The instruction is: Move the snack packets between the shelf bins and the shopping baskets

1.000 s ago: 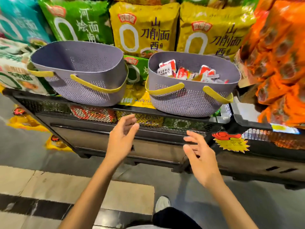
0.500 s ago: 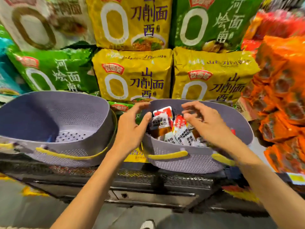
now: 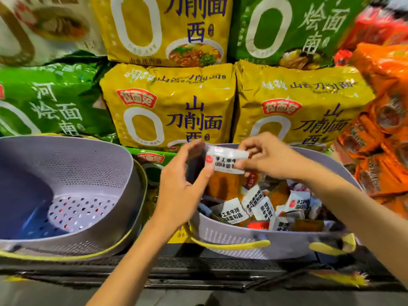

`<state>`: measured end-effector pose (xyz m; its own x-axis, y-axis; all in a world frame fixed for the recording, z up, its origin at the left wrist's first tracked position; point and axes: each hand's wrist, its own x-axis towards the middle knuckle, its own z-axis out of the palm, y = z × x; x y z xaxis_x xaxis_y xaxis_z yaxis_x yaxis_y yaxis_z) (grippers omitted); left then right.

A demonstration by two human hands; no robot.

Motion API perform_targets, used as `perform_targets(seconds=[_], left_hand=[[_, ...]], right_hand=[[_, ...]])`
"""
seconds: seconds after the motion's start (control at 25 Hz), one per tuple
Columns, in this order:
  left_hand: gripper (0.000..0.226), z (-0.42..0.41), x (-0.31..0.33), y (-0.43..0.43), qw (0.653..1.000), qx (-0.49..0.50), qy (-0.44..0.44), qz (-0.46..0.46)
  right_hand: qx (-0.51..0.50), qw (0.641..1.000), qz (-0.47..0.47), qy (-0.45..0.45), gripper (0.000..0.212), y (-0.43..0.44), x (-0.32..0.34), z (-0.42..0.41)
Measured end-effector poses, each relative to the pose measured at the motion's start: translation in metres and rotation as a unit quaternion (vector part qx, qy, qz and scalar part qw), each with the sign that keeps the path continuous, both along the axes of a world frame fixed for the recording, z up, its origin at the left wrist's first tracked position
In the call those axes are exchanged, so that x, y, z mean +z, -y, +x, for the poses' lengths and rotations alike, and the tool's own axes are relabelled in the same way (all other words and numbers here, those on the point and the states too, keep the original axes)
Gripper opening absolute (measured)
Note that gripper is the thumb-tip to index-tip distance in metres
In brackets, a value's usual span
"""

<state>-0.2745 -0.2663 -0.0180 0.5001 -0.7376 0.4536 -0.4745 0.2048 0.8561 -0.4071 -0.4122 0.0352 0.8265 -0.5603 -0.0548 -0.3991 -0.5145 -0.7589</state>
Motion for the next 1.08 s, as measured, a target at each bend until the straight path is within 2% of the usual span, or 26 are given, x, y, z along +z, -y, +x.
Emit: perform_targets(seconds=[0.08,0.16,0.24,0.32,0.4,0.44,0.48,0.52,0.6,0.68,0.76,0.88,1.0,1.08], left_hand=[[0.065,0.003,0.016,0.009,0.999,-0.015,0.014,0.036],[0.047,0.004,0.03,0.021,0.99,-0.111,-0.076,0.047],[0.024,-0.001,0.036,0.029,0.963,-0.182,-0.199,0.022],[0.021,-0.002,0.035,0.032,0.958,-0.138,-0.248,-0.032],[0.024,0.001,0.031,0.032,0.947,-0.088,-0.299,-0.078],[0.025,0.002,0.029,0.033,0.945,-0.082,-0.306,-0.081],[0.024,0.002,0.029,0.033,0.949,-0.087,-0.296,-0.068],[0.024,0.001,0.029,0.034,0.957,-0.098,-0.269,-0.041],[0.022,-0.003,0.028,0.033,0.965,-0.128,-0.229,-0.009],[0.017,-0.003,0.029,0.033,0.965,-0.132,-0.228,-0.015],[0.015,-0.003,0.031,0.034,0.957,-0.108,-0.267,-0.019],[0.018,0.0,0.036,0.035,0.936,-0.065,-0.344,-0.043],[0.018,0.001,0.039,0.036,0.891,-0.022,-0.445,-0.093],[0.015,0.002,0.039,0.035,0.86,0.019,-0.495,-0.12]], right_hand=[[0.014,0.99,0.079,0.112,0.019,0.001,0.026,-0.01],[0.027,0.974,0.122,0.189,0.01,-0.001,0.041,-0.01],[0.009,0.963,0.154,0.222,0.006,0.004,0.041,-0.006],[-0.037,0.956,0.194,0.217,0.014,0.011,0.029,-0.006],[-0.061,0.965,0.199,0.157,0.021,0.011,0.009,-0.009],[-0.038,0.981,0.167,0.093,0.021,0.008,-0.001,-0.009],[0.01,0.994,0.108,0.006,0.022,0.003,-0.011,-0.009],[0.072,0.993,0.031,-0.088,0.026,-0.002,-0.019,-0.007],[0.171,0.952,-0.115,-0.226,0.031,-0.011,-0.029,-0.002],[0.202,0.94,-0.148,-0.231,0.021,-0.013,-0.029,0.002],[0.175,0.964,-0.088,-0.182,0.013,-0.005,-0.021,-0.001],[0.097,0.991,0.076,-0.044,0.019,0.015,0.001,-0.018],[0.04,0.967,0.171,0.184,0.026,0.031,0.021,-0.04],[0.033,0.937,0.199,0.284,0.031,0.037,0.025,-0.047]])
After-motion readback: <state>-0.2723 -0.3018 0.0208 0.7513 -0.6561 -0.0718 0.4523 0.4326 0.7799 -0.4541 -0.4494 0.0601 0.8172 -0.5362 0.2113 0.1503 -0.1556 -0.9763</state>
